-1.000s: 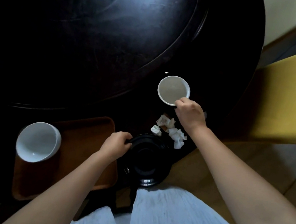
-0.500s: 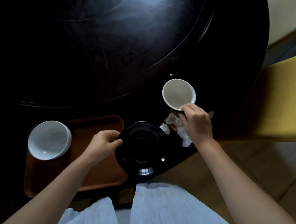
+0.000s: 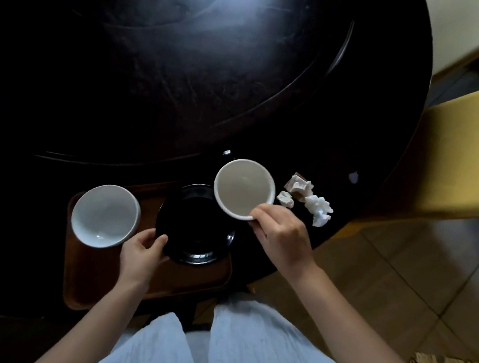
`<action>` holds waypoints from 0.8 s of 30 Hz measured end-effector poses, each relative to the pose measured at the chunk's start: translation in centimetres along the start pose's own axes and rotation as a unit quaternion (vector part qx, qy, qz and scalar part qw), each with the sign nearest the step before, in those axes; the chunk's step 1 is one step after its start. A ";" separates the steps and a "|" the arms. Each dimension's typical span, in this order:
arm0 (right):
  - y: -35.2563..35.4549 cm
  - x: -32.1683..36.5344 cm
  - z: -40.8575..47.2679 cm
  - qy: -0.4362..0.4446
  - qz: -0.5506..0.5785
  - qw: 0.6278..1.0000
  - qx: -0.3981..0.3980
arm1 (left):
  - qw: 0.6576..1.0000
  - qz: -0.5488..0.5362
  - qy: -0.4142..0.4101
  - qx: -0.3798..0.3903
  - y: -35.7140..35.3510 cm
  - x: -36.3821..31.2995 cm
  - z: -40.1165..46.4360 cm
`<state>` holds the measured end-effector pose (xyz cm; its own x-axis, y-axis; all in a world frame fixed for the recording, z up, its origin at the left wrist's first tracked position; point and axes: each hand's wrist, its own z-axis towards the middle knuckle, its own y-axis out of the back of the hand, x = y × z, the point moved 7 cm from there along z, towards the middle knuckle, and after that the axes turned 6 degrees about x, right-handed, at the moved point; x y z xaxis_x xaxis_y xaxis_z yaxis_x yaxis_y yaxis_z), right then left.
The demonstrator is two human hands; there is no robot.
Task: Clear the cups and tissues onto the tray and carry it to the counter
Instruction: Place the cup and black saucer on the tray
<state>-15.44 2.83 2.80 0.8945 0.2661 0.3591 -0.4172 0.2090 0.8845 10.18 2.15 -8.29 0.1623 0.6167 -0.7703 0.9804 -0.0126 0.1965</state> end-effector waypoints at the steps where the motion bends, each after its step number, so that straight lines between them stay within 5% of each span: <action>1: -0.7 0.8 -0.1 0.008 0.006 1.000 0.013 | 1.000 -0.009 0.007 -0.006 0.3 0.5 0.0; 14: -7.9 6.6 -2.2 0.103 -0.007 0.987 0.119 | 0.996 -0.067 0.051 -0.019 1.3 2.1 0.2; 19: -7.3 7.6 -1.7 0.091 -0.022 0.990 0.109 | 0.997 -0.070 0.041 -0.004 1.4 1.9 0.0; 24: -6.8 7.5 -1.8 -0.034 -0.052 0.989 0.137 | 0.991 -0.068 0.101 0.058 1.2 3.4 -0.4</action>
<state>-6.22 5.05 -1.06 0.9431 0.1910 0.2723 -0.2709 -0.0340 0.9620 11.88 4.54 -10.40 0.0144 0.7631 -0.6461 0.9998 -0.0027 0.0192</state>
